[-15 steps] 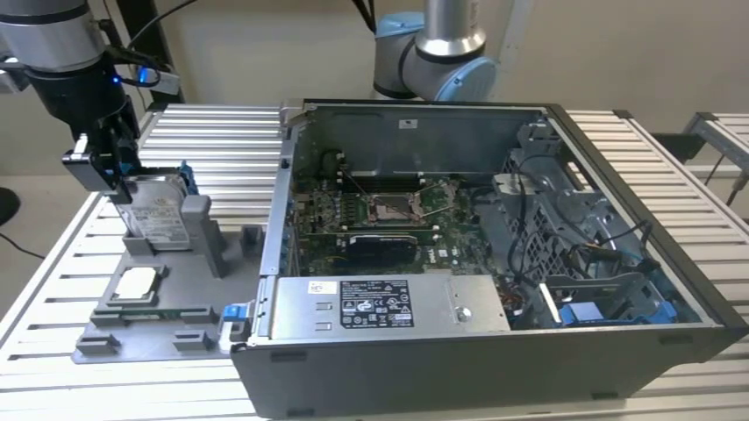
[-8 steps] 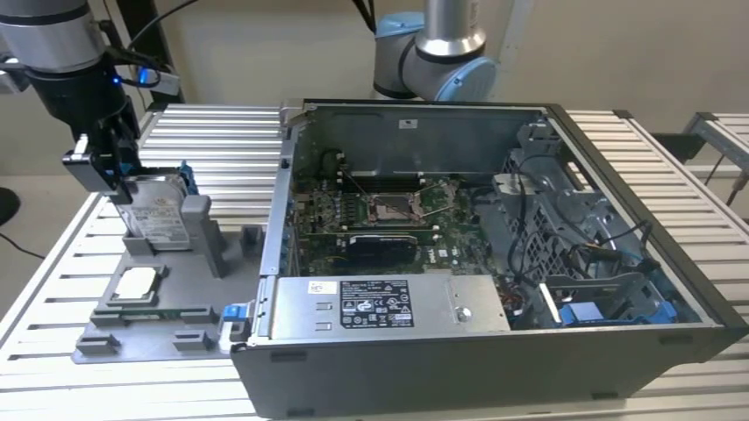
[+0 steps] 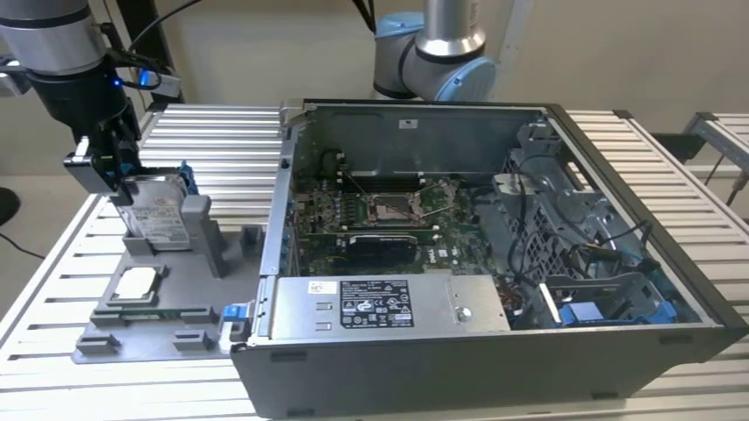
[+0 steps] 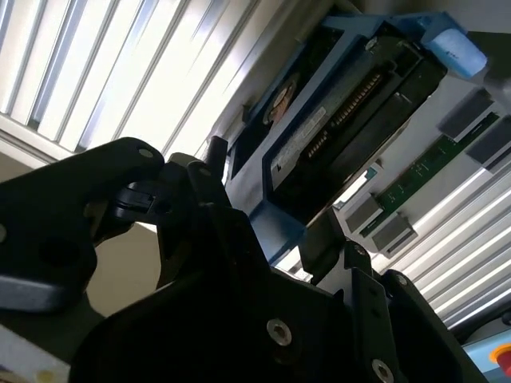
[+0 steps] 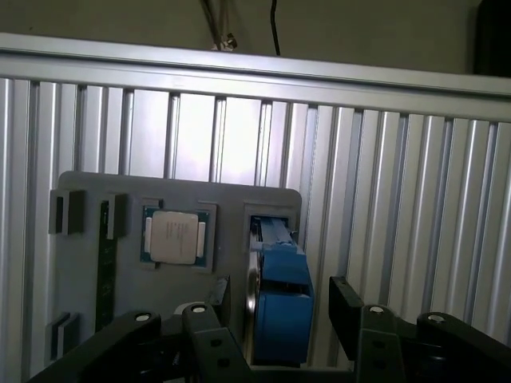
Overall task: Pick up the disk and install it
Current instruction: 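Pick up the disk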
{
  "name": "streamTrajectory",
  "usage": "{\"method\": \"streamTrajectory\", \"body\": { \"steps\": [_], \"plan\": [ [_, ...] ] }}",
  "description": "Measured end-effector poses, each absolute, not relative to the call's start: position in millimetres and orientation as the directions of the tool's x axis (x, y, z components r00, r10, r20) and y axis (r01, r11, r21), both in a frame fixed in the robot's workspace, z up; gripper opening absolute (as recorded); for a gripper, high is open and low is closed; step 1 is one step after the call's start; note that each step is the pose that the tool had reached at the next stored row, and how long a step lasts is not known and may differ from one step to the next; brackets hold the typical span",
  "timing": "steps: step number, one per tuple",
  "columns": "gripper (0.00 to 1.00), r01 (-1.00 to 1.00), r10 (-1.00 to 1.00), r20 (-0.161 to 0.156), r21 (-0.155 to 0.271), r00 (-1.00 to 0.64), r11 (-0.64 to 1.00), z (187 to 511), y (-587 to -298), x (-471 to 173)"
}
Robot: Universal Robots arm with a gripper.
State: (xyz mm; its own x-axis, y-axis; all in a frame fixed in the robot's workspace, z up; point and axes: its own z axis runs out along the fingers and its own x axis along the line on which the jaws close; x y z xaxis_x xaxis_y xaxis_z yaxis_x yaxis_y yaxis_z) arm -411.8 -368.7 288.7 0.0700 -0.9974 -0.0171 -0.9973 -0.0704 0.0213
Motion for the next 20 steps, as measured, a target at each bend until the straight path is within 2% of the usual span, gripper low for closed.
{"method": "streamTrajectory", "body": {
  "steps": [12, 13, 20],
  "plan": [
    [1.0, -0.997, -0.997, -0.017, 0.021, 0.07, -0.07, 288.4, -368.7, -411.8],
    [0.0, -0.997, -0.997, -0.017, 0.021, 0.07, -0.07, 288.4, -368.7, -411.8],
    [0.0, -0.997, -0.997, -0.017, 0.021, 0.07, -0.07, 288.2, -368.7, -411.8]
  ]
}}
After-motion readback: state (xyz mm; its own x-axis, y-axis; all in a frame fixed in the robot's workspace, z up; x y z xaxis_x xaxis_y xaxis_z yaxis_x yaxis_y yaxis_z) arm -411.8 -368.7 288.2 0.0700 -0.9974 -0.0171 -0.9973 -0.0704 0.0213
